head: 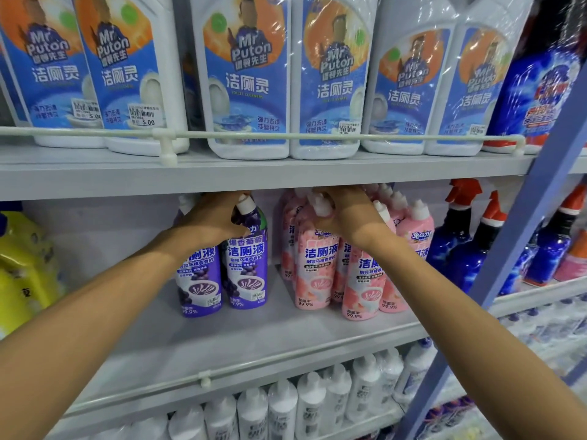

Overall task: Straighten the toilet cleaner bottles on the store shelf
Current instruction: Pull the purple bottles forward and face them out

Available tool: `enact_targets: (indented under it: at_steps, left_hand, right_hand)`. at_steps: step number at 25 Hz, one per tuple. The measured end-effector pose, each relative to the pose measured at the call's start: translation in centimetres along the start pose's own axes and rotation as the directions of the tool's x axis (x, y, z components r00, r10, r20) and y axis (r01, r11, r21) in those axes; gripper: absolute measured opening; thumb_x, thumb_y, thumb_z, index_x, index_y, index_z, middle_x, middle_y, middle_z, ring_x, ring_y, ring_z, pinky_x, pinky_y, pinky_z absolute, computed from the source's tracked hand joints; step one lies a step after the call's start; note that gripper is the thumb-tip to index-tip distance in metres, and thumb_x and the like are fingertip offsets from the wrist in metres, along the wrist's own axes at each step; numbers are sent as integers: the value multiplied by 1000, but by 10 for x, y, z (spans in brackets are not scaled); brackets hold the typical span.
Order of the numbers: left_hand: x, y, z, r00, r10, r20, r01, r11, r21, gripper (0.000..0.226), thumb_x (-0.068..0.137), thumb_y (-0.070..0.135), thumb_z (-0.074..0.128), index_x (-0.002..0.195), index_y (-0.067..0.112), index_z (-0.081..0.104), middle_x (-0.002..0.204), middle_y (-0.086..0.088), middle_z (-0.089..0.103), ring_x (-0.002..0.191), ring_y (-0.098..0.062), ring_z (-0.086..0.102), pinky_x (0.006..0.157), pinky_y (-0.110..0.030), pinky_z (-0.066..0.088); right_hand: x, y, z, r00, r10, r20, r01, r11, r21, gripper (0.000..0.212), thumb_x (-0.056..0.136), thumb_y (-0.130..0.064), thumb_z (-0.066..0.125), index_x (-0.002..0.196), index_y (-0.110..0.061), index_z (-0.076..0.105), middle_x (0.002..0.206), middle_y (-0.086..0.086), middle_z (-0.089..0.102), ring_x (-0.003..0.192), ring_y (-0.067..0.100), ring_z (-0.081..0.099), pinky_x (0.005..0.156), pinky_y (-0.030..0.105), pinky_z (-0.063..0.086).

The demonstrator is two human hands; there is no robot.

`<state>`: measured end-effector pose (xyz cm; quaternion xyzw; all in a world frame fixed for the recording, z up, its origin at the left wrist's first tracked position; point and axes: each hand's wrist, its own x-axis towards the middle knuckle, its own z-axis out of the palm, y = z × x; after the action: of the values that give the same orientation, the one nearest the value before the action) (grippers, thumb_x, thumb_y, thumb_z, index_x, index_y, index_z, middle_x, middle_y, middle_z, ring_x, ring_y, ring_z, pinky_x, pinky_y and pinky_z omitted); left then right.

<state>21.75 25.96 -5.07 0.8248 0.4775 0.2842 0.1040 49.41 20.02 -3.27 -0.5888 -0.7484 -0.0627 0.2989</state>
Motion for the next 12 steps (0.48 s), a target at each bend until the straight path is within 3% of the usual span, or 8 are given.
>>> enact_targets:
  at_steps: [4,7,10,12]
  left_hand:
    - [-23,0,-5,986,19,-166,-29,998,-57,48,74,37,81,117,32,59,114,9,68,105,-15,64,93,-39,54]
    - [-52,1,-25,951,36,-306,-39,999,-5,41,78,38,81,115,29,66,111,10,70,100,-12,63,87,-31,51]
    - [-77,-15,-37,897,6,-442,-23,999,-33,39,74,34,84,107,22,67,106,2,72,95,-18,65,84,-33,51]
    - [-84,-38,-33,918,-149,-368,72,974,-217,51,67,24,90,112,22,65,103,7,71,92,-17,64,85,-32,52]
  right_hand:
    - [-7,-33,8,995,-20,-98,35,988,153,46,81,-48,80,109,-15,65,91,-10,60,89,16,59,78,29,47]
    - [-5,-58,22,990,-118,-82,130,978,162,57,81,-50,79,125,-16,64,115,3,69,102,22,63,83,28,49]
    - [2,-74,46,994,-95,52,72,939,336,70,81,-40,83,139,-14,56,123,2,65,105,13,58,83,9,40]
    - [6,-75,64,991,-93,97,45,911,411,76,79,-33,86,142,-9,52,132,5,63,115,13,59,92,14,44]
